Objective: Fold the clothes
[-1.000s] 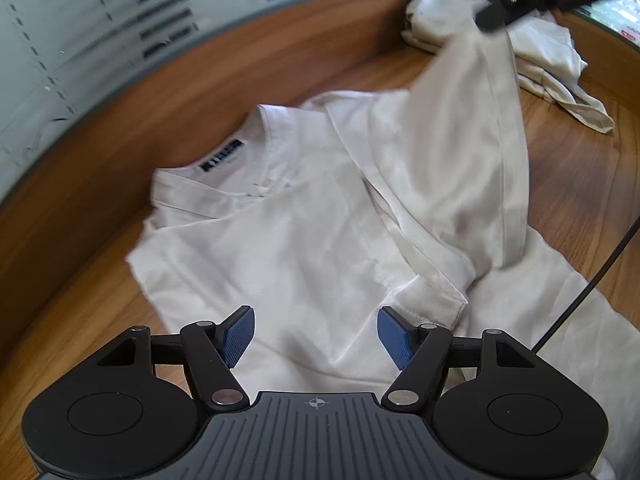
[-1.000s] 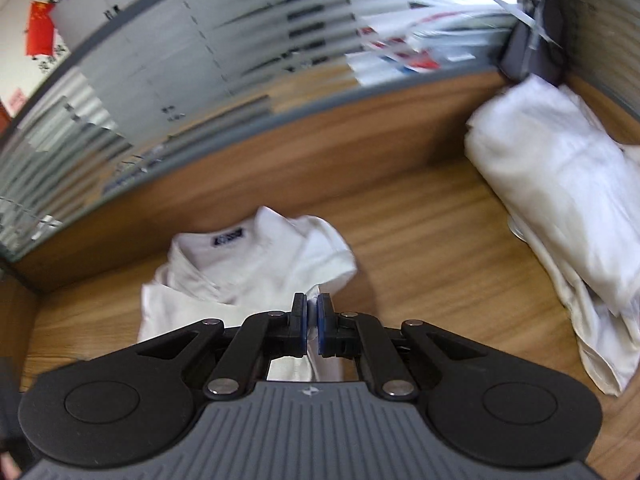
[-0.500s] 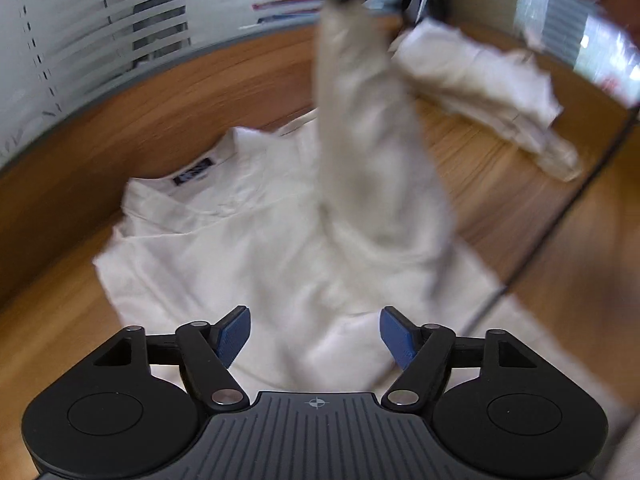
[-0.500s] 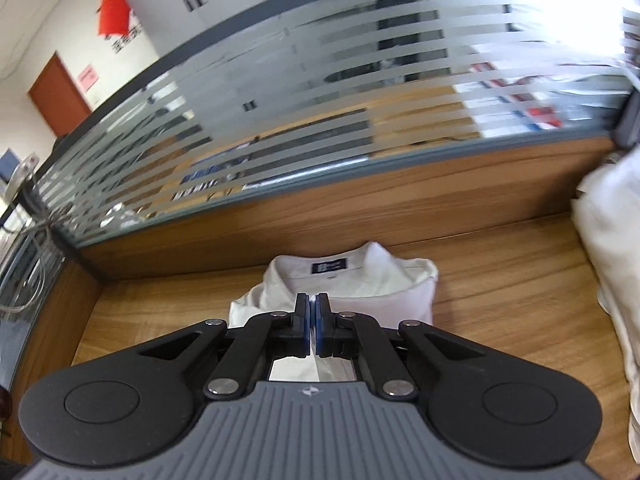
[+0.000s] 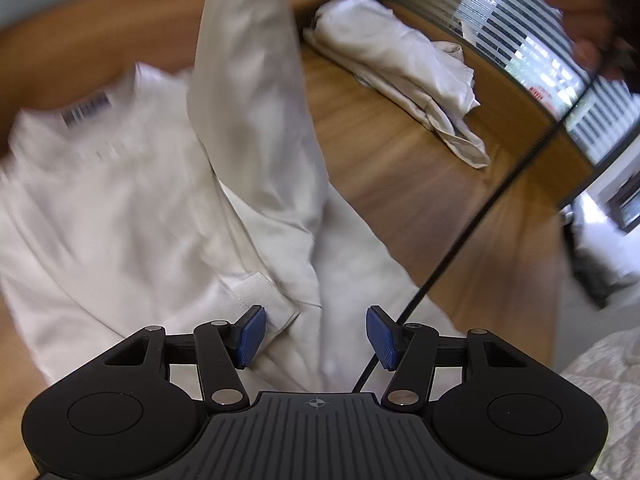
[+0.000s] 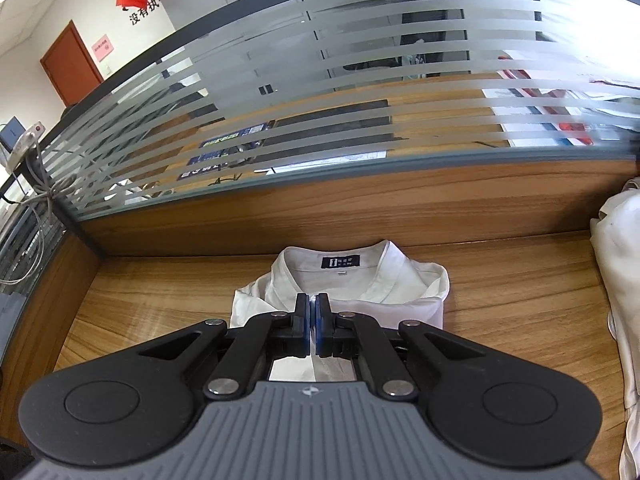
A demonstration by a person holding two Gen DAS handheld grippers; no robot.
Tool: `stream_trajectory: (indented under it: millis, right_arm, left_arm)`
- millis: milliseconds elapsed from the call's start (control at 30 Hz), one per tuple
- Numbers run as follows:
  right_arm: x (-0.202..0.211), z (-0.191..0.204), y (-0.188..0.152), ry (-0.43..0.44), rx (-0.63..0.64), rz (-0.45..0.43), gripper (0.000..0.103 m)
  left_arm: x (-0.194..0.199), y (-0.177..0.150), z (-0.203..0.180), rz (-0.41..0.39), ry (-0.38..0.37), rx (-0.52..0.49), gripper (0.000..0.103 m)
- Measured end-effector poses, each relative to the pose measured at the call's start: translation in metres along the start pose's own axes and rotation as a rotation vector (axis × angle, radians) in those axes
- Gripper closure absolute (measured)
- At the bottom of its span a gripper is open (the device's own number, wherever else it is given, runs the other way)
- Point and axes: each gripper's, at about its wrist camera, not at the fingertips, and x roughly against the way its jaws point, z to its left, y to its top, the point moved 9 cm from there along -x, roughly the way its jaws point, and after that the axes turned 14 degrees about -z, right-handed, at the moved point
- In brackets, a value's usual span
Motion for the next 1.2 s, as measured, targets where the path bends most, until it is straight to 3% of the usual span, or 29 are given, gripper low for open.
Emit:
stream_trajectory:
  millis: [100, 200, 500, 667, 767, 833, 900, 967, 1000, 1200]
  right_arm:
    - [0.002, -0.003, 0.0, -0.001, -0.004, -0.003, 0.1]
    - [0.002, -0.003, 0.001, 0.005, -0.009, -0.003, 0.1]
    - [-0.035, 0.01, -0.008, 0.041, 0.003, 0.045, 0.1]
    - [-0.076, 0.023, -0.028, 0.055, 0.021, 0.097, 0.1]
    - [-0.103, 0.032, -0.044, 0.067, 0.042, 0.158, 0.095]
    - [-0.116, 0.039, -0.053, 0.072, 0.061, 0.195, 0.084]
    - [-0.122, 0.044, -0.058, 0.073, 0.083, 0.208, 0.065]
    - [-0.118, 0.047, -0.057, 0.077, 0.092, 0.199, 0.062]
    - [-0.114, 0.047, -0.056, 0.08, 0.093, 0.191, 0.056]
    - [-0.081, 0.019, -0.046, 0.041, 0.064, 0.155, 0.053]
  left_arm:
    - [-0.011, -0.003, 0.006, 0.017, -0.026, 0.085, 0.039]
    - [-0.012, -0.001, 0.005, 0.01, -0.023, 0.097, 0.039]
    - [0.026, 0.012, 0.019, -0.1, 0.15, 0.147, 0.041]
    - [0.054, 0.001, 0.032, -0.102, 0.263, 0.139, 0.04]
    - [0.065, -0.009, 0.037, -0.092, 0.315, 0.138, 0.038]
    - [0.072, -0.017, 0.04, -0.086, 0.345, 0.145, 0.037]
    - [0.079, -0.024, 0.045, -0.084, 0.368, 0.164, 0.034]
    - [0.084, -0.031, 0.049, -0.076, 0.391, 0.183, 0.034]
    - [0.085, -0.033, 0.051, -0.072, 0.4, 0.19, 0.034]
    - [0.089, -0.039, 0.06, -0.078, 0.432, 0.237, 0.029]
